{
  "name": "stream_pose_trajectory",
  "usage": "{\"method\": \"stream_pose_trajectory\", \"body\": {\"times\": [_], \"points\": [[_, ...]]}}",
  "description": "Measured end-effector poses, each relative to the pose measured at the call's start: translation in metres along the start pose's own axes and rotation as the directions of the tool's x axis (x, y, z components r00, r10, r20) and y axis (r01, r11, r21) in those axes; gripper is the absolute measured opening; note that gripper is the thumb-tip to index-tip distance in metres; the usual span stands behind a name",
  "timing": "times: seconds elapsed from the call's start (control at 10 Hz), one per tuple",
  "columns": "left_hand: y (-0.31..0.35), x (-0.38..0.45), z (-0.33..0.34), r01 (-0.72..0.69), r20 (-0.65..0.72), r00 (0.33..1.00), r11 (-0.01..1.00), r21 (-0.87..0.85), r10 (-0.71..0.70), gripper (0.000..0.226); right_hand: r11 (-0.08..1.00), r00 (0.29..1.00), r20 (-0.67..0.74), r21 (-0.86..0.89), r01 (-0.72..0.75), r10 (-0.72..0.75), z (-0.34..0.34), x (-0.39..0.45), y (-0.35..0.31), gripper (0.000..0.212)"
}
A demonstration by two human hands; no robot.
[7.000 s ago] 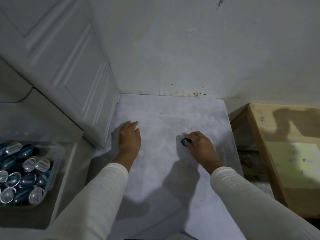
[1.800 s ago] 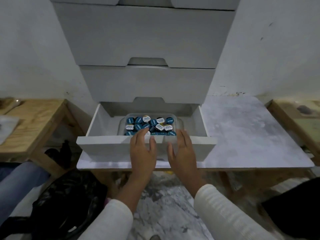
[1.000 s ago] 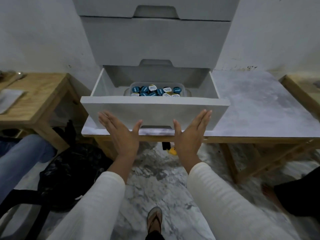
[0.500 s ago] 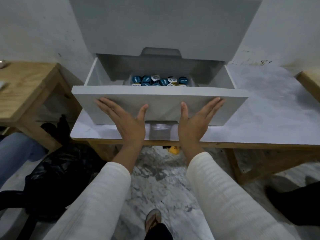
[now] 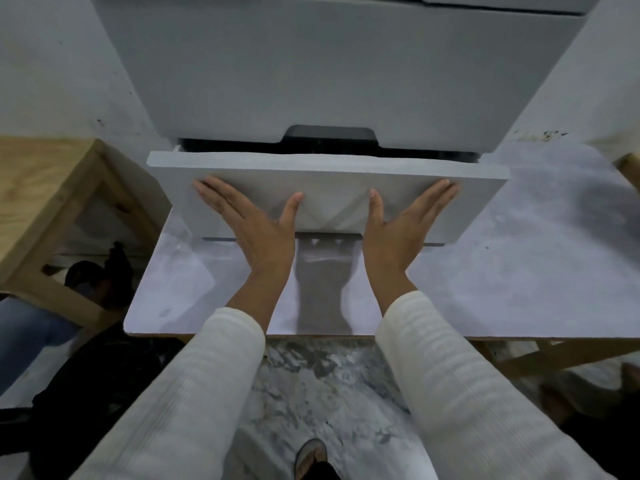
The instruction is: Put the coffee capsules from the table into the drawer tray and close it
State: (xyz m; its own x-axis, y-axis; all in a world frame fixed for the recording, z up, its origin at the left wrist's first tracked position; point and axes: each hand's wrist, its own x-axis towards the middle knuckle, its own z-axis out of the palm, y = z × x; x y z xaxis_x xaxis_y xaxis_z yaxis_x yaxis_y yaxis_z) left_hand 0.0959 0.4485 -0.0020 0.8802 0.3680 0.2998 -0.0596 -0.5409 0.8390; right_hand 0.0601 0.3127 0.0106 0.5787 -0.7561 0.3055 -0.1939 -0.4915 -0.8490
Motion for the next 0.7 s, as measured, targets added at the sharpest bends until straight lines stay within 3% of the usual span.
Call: {"method": "stream_pose_trajectory", "body": {"times": [0.4, 0.6, 0.7], "points": [[0.008, 0.041, 0.027, 0.036, 0.032, 0.999, 0.995, 0.089, -0.039, 0.126, 0.993, 1.0, -0.004, -0.122, -0.01, 0.009, 0.032, 0.036, -0.008, 0.095], [0.01, 0.038, 0.02, 0.078, 0.092, 0.992, 0.994, 0.075, -0.085, 0.111, 0.951, 0.993, 0.114, -0.308, 0.018, 0.018, 0.02, 0.038, -0.013, 0.094], [0.01, 0.009, 0.01, 0.133, 0.22, 0.965, 0.989, 0.069, -0.145, 0.084, 0.909, 0.948, 0.318, -0.389, 0.152, -0.023, -0.004, 0.031, -0.006, 0.084]]}}
